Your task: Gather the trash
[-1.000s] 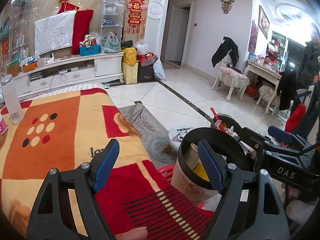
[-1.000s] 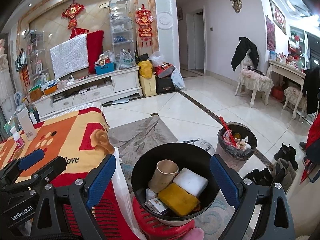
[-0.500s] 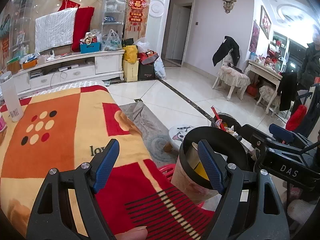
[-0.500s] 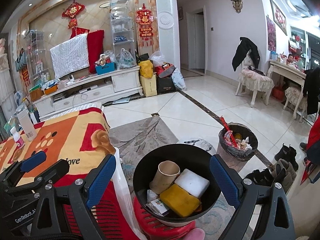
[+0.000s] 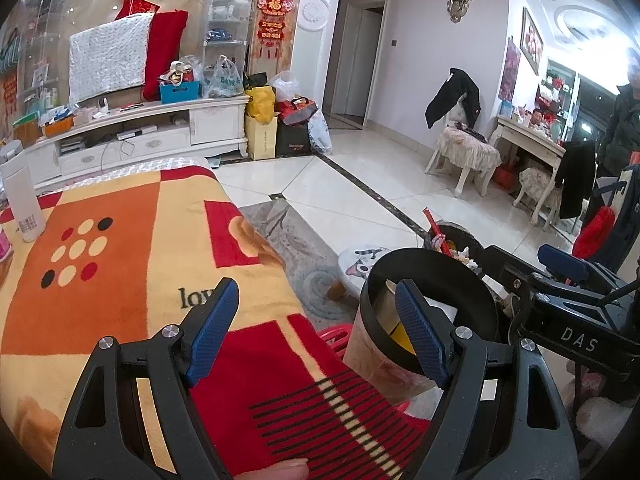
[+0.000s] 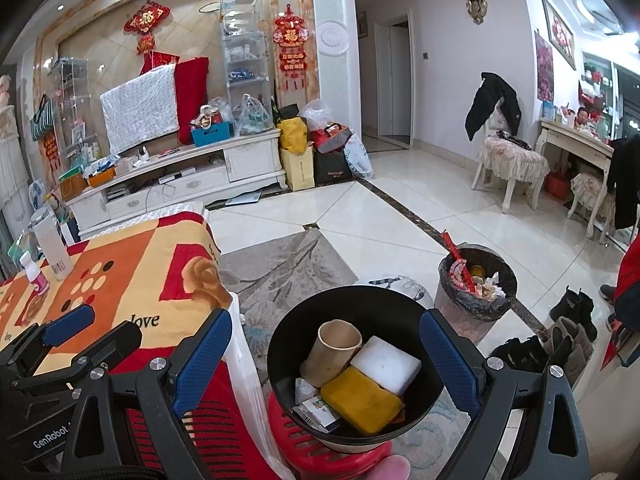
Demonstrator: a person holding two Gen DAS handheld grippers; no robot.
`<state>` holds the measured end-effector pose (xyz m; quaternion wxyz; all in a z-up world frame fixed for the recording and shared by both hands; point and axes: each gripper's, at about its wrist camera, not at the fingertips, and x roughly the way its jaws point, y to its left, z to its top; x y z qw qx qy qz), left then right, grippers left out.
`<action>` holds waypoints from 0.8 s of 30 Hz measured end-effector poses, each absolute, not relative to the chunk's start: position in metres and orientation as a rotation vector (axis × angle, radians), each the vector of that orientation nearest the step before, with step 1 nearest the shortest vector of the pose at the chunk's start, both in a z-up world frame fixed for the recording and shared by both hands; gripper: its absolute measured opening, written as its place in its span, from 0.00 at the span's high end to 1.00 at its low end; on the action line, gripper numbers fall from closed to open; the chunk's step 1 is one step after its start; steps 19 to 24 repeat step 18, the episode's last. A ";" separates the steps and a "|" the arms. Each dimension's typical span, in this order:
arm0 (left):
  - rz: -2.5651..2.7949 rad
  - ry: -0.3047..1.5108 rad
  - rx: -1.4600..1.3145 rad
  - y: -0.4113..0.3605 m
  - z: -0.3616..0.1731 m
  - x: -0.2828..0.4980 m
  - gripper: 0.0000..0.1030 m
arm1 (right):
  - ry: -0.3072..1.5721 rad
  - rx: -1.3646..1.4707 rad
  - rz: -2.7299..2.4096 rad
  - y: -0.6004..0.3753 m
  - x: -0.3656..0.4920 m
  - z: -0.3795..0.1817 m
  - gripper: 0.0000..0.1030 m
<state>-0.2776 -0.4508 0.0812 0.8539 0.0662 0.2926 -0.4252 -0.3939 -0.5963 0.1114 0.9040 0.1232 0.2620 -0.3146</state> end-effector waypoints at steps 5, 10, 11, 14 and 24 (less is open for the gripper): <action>-0.896 0.618 0.143 -0.452 0.080 -0.277 0.22 | 0.545 0.256 -0.650 -0.597 -0.394 0.110 0.09; -0.897 0.619 0.144 -0.452 0.079 -0.277 0.22 | 0.547 0.256 -0.649 -0.597 -0.394 0.109 0.09; -0.897 0.619 0.145 -0.452 0.080 -0.277 0.22 | 0.548 0.256 -0.649 -0.597 -0.394 0.109 0.09; -0.901 0.620 0.144 -0.451 0.078 -0.277 0.22 | 0.558 0.253 -0.647 -0.597 -0.394 0.107 0.09; -0.911 0.642 0.139 -0.446 0.075 -0.273 0.22 | 0.574 0.249 -0.640 -0.595 -0.391 0.104 0.09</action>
